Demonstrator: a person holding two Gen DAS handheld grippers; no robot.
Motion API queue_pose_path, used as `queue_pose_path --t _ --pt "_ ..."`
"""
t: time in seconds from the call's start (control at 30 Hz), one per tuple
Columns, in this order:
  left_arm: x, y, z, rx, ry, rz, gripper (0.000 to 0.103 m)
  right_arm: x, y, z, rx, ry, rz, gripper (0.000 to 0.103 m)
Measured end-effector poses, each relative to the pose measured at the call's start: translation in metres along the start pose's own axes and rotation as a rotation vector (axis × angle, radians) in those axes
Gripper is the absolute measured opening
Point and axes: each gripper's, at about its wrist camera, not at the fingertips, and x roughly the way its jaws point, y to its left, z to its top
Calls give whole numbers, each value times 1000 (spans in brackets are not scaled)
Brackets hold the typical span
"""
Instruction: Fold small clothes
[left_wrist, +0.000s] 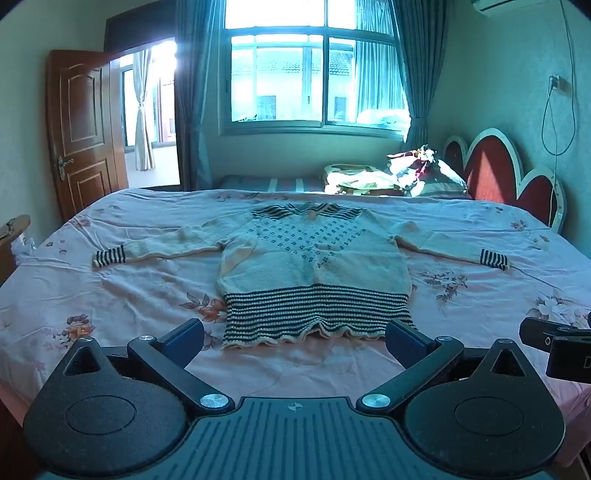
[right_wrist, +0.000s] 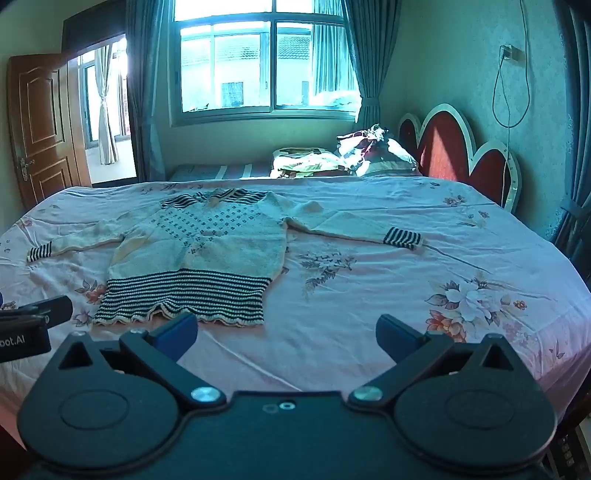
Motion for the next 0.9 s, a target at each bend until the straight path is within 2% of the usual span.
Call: queue_pose_path --t 0.13,0.17,0.27,0.3,0.9 --pt "0 -4 -2 18 9 -10 103 1 0 0 -9 4 -6 102" --pt "1 1 3 -29 11 9 103 1 6 2 -12 4 -5 102" --pt "1 -3 3 -25 15 11 103 3 4 2 -4 -8 15 102" --pt "2 6 2 -44 10 6 103 4 5 3 -5 -11 13 102" --pt "3 8 4 -58 5 19 103 3 8 5 -16 -25 24 102"
